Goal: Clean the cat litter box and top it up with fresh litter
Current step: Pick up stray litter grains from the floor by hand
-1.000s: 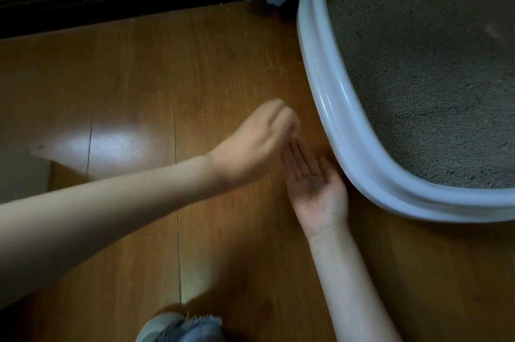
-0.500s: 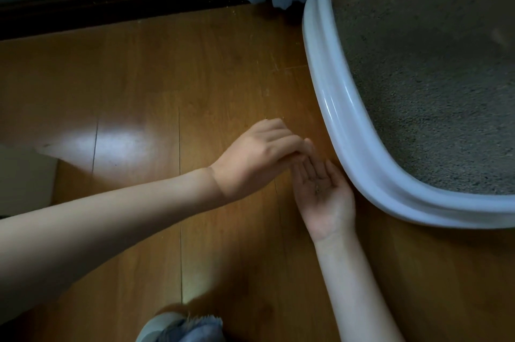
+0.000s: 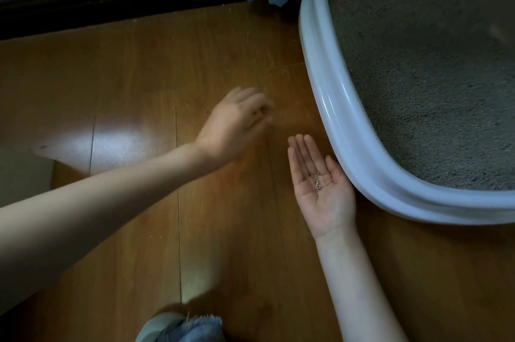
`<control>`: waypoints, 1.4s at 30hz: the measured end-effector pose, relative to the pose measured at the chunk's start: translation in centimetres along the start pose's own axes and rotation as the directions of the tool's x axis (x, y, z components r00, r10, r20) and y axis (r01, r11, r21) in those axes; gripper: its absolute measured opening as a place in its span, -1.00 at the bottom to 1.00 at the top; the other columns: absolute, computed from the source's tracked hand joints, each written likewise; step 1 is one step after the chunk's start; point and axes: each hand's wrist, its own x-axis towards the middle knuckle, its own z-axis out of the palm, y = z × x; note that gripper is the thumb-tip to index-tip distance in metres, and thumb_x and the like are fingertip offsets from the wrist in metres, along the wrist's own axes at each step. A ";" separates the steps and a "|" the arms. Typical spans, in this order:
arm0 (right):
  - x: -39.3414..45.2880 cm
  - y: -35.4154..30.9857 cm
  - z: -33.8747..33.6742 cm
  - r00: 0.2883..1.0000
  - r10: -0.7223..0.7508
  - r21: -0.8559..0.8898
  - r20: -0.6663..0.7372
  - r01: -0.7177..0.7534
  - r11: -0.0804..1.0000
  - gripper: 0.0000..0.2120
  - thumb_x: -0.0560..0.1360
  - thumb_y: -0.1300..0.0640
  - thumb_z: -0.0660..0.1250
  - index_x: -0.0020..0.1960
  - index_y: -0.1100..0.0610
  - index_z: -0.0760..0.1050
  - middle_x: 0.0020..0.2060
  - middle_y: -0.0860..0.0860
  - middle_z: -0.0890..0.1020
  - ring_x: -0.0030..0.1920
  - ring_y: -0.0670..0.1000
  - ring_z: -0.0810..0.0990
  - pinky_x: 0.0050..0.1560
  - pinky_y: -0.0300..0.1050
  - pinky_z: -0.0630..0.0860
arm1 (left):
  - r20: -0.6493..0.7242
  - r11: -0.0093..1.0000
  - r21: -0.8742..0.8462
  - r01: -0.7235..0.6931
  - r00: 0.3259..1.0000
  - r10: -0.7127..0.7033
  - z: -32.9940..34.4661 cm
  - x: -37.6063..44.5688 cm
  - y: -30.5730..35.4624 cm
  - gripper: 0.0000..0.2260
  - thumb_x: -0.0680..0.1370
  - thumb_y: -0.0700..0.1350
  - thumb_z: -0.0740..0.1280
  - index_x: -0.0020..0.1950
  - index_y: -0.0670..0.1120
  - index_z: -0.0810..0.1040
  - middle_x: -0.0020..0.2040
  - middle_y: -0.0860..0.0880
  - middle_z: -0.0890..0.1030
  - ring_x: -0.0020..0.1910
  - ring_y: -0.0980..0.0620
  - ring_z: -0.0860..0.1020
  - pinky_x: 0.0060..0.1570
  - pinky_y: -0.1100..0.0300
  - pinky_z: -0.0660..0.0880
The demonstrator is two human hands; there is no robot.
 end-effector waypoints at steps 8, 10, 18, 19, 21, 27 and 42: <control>-0.6 0.3 0.5 0.998 0.036 0.017 0.052 -0.037 0.999 -0.57 0.64 0.15 0.06 0.08 0.43 0.59 0.21 0.31 0.56 0.21 0.26 0.57 0.21 0.11 0.51 | 0.202 0.991 0.102 0.083 0.974 -0.102 1.0 -0.4 -3.1 -0.78 0.55 -0.10 0.38 0.17 -0.12 0.63 0.04 -0.06 0.61 0.00 -0.01 0.47 0.02 0.19 0.38; -0.8 0.3 0.7 0.998 0.034 0.017 0.054 -0.035 0.999 -0.58 0.64 0.16 0.06 0.08 0.44 0.59 0.21 0.31 0.56 0.21 0.26 0.57 0.21 0.11 0.51 | 0.198 0.992 0.121 0.042 0.978 -0.065 1.1 0.1 -2.9 -0.84 0.55 -0.14 0.38 0.09 -0.13 0.66 -0.02 -0.08 0.63 -0.04 -0.06 0.50 -0.05 0.15 0.41; -1.0 0.5 1.1 0.998 0.034 0.023 0.057 -0.036 0.999 -0.58 0.63 0.16 0.07 0.09 0.44 0.59 0.21 0.31 0.55 0.22 0.26 0.57 0.21 0.12 0.51 | 0.182 0.984 0.153 0.088 0.976 -0.115 1.1 1.2 -3.0 -0.81 0.62 -0.09 0.23 0.08 -0.14 0.59 0.01 -0.09 0.59 0.02 -0.05 0.50 0.06 0.11 0.43; -1.1 0.5 1.1 0.998 0.035 0.025 0.060 -0.037 0.999 -0.58 0.64 0.16 0.07 0.09 0.44 0.59 0.21 0.31 0.55 0.21 0.26 0.57 0.20 0.12 0.51 | 0.178 0.983 0.146 0.114 0.974 -0.140 1.0 1.2 -3.2 -0.80 0.63 -0.08 0.23 0.10 -0.14 0.59 0.03 -0.08 0.59 0.05 -0.04 0.50 0.10 0.13 0.41; -1.1 0.5 1.1 0.998 0.040 0.026 0.057 -0.042 0.999 -0.58 0.64 0.16 0.06 0.08 0.44 0.59 0.21 0.31 0.56 0.21 0.26 0.57 0.20 0.12 0.51 | 0.200 0.983 0.140 0.119 0.969 -0.146 0.8 1.3 -3.3 -0.79 0.63 -0.08 0.23 0.12 -0.13 0.60 0.05 -0.08 0.59 0.07 -0.03 0.50 0.11 0.14 0.40; -1.2 0.4 1.1 0.998 0.038 0.030 0.054 -0.040 0.999 -0.57 0.64 0.15 0.06 0.09 0.44 0.59 0.21 0.31 0.56 0.22 0.26 0.56 0.22 0.12 0.50 | 0.203 0.977 0.147 0.152 0.962 -0.180 0.7 1.0 -3.6 -0.80 0.62 -0.14 0.24 0.15 -0.14 0.60 0.07 -0.09 0.59 0.10 -0.05 0.51 0.11 0.10 0.45; -1.1 0.3 0.8 0.997 0.036 0.030 0.063 -0.038 0.999 -0.57 0.64 0.14 0.06 0.08 0.44 0.59 0.21 0.31 0.56 0.22 0.26 0.56 0.22 0.12 0.50 | 0.288 0.937 0.279 -0.212 0.949 0.129 0.9 1.9 -3.3 -0.79 0.58 -0.14 0.23 0.04 -0.20 0.63 -0.07 -0.14 0.59 -0.15 -0.12 0.52 -0.24 0.10 0.42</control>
